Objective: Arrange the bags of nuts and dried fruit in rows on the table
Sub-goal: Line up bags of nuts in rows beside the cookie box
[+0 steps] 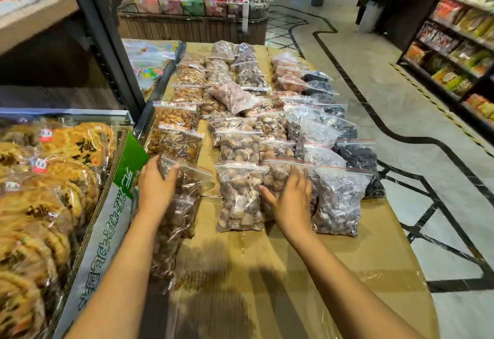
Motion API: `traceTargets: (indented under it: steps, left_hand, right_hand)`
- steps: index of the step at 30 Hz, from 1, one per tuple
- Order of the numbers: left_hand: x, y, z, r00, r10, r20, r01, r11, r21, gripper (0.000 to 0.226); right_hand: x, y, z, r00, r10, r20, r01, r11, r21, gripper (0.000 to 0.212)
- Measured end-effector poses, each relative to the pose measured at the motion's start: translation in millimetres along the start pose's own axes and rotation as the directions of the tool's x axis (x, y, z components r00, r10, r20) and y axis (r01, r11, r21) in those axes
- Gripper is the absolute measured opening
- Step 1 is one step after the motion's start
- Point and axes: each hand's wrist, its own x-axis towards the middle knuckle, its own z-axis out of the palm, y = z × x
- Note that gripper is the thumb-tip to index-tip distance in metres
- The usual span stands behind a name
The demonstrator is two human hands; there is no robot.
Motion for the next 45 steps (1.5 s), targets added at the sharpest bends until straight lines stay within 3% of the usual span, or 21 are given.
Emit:
traceTargets:
  steps: [3,6,8,11,15,20,24,30,35,41,45]
  left_hand:
    - [21,-14,1,0.996,-0.056,0.064,0.052,0.997,0.062,0.062]
    - [35,-20,8,0.994,-0.088,0.064,0.084,0.994,0.064,0.045]
    - [40,-20,12,0.994,-0.107,0.005,0.107,0.994,0.005,0.027]
    - [41,-16,12,0.979,-0.072,-0.189,0.075,0.997,0.005,0.019]
    - [40,-17,3,0.940,0.007,-0.341,0.039,0.991,0.128,0.023]
    - [35,3,2,0.963,-0.054,-0.263,0.101,0.981,0.169,0.039]
    - [7,19,14,0.979,0.052,-0.199,0.003,0.964,0.264,0.058]
    - [-58,47,47,0.993,0.110,-0.034,-0.089,0.918,0.387,0.072]
    - [-114,84,88,0.986,0.159,-0.045,-0.113,0.845,0.523,0.077]
    - [-175,128,167,0.985,0.075,-0.152,0.024,0.826,0.563,0.081]
    - [-208,162,214,0.983,-0.053,-0.174,0.134,0.858,0.496,0.081]
  right_hand:
    - [4,-13,6,0.998,-0.059,0.033,0.059,0.998,-0.004,0.092]
    - [10,-13,8,0.999,-0.008,0.041,0.006,0.999,0.039,0.091]
    - [10,-8,8,0.999,-0.013,0.034,0.012,0.999,0.053,0.090]
    - [10,-2,6,0.999,-0.037,0.019,0.036,0.998,0.056,0.088]
    - [9,5,2,1.000,-0.016,0.021,0.015,0.999,0.043,0.086]
    - [-2,18,-9,0.996,0.022,0.091,-0.021,1.000,-0.004,0.088]
    - [-9,32,-24,0.993,0.014,0.120,-0.014,1.000,-0.002,0.084]
    - [-3,50,-50,0.978,-0.157,0.137,0.167,0.984,-0.064,0.087]
    - [19,91,-80,0.936,-0.332,0.113,0.344,0.934,-0.100,0.085]
    - [56,182,-135,0.830,-0.514,0.219,0.545,0.829,-0.122,0.083]
    - [84,242,-179,0.826,-0.514,0.230,0.551,0.823,-0.138,0.082]
